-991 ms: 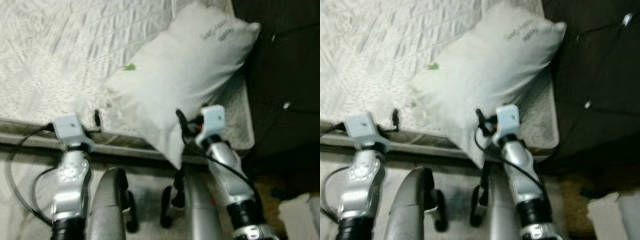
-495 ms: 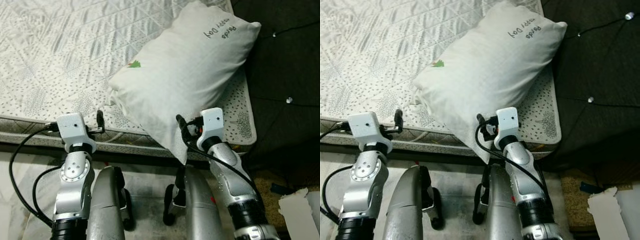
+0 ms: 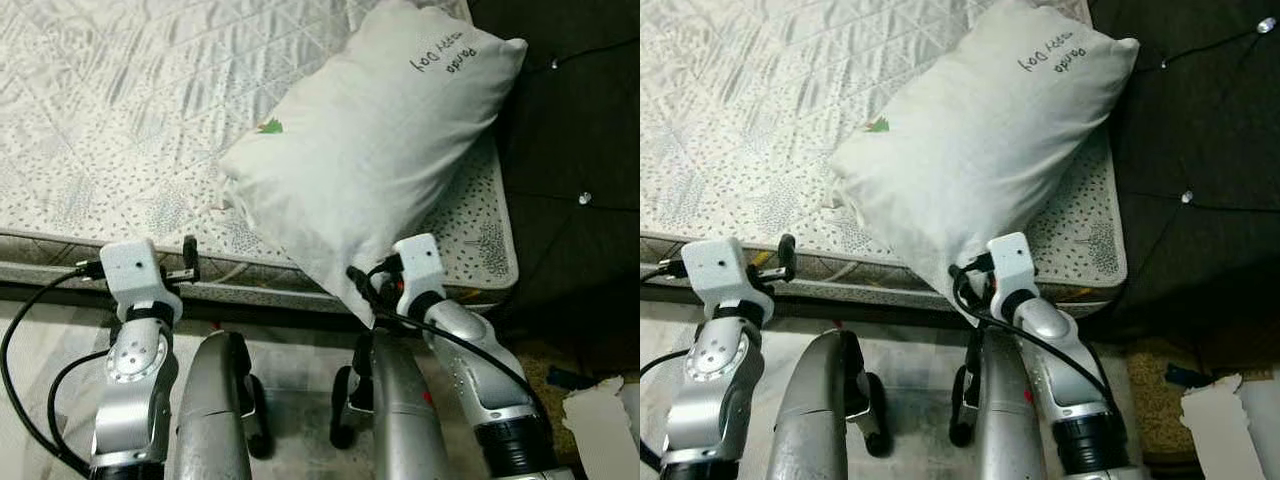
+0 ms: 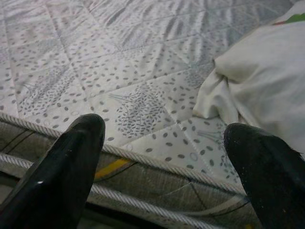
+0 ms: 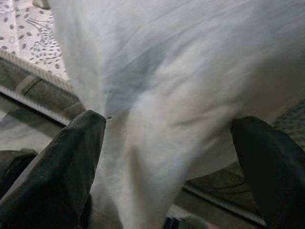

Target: Clean up the room

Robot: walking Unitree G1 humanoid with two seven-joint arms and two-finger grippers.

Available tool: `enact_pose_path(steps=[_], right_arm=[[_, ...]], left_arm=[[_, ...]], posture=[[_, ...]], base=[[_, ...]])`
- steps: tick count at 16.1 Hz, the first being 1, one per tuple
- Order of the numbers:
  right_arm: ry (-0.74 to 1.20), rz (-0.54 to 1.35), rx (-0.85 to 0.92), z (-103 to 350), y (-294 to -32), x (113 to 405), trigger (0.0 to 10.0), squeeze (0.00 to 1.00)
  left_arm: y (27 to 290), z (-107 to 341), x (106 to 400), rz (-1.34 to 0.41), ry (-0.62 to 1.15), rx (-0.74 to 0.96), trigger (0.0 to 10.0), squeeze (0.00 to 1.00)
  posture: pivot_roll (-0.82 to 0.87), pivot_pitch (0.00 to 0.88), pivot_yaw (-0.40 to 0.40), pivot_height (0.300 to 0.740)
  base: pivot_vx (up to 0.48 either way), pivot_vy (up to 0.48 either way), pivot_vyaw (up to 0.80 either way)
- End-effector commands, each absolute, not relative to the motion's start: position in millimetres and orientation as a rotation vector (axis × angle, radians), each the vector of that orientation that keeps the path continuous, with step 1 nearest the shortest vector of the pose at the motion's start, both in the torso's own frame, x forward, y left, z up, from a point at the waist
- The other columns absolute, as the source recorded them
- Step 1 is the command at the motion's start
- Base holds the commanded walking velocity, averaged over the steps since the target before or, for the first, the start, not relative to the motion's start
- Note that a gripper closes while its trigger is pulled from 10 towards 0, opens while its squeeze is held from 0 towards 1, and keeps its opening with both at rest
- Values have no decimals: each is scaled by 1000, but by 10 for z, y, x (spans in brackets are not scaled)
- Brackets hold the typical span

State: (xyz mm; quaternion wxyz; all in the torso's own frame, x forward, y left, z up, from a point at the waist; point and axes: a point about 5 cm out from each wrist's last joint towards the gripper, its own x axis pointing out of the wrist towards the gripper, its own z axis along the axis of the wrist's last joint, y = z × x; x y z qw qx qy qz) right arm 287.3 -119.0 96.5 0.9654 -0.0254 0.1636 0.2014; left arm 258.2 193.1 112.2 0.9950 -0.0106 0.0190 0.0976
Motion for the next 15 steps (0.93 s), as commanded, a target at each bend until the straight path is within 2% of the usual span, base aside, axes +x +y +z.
enact_pose_path(steps=[1, 3, 4, 5, 6, 11, 15], right_arm=[[378, 416, -59, 897, -1160, 2844, 10000, 0], [406, 418, -46, 897, -1020, 2936, 10000, 0], [419, 371, -1, 893, -942, 3072, 10000, 0], [430, 331, 39, 891, -898, 3158, 4314, 0], [422, 298, 73, 899, -862, 3225, 0, 0], [417, 215, 160, 945, -711, 3439, 0, 0], [403, 172, 165, 934, -844, 3515, 0, 0]], left_arm=[[1940, 1098, 2536, 200, 58, -22, 10000, 0], [1921, 1122, 2530, 203, 62, -24, 10000, 0], [1906, 1143, 2528, 205, 60, -25, 10000, 0], [1904, 1161, 2520, 207, 58, -23, 10000, 0], [1924, 1182, 2500, 214, 55, -18, 10000, 0], [2079, 1200, 2316, 271, 72, 13, 10000, 0], [2008, 1212, 2340, 248, 75, -1, 10000, 0]], posture=[[38, 299, -64, 611], [61, 306, -72, 611], [81, 307, -77, 611], [95, 307, -77, 611], [114, 308, -80, 611], [176, 311, -89, 611], [160, 309, -80, 611]], base=[[0, 0, 0], [0, 0, 0], [0, 0, 0], [0, 0, 0], [0, 0, 0], [0, 0, 0], [0, 0, 0]])
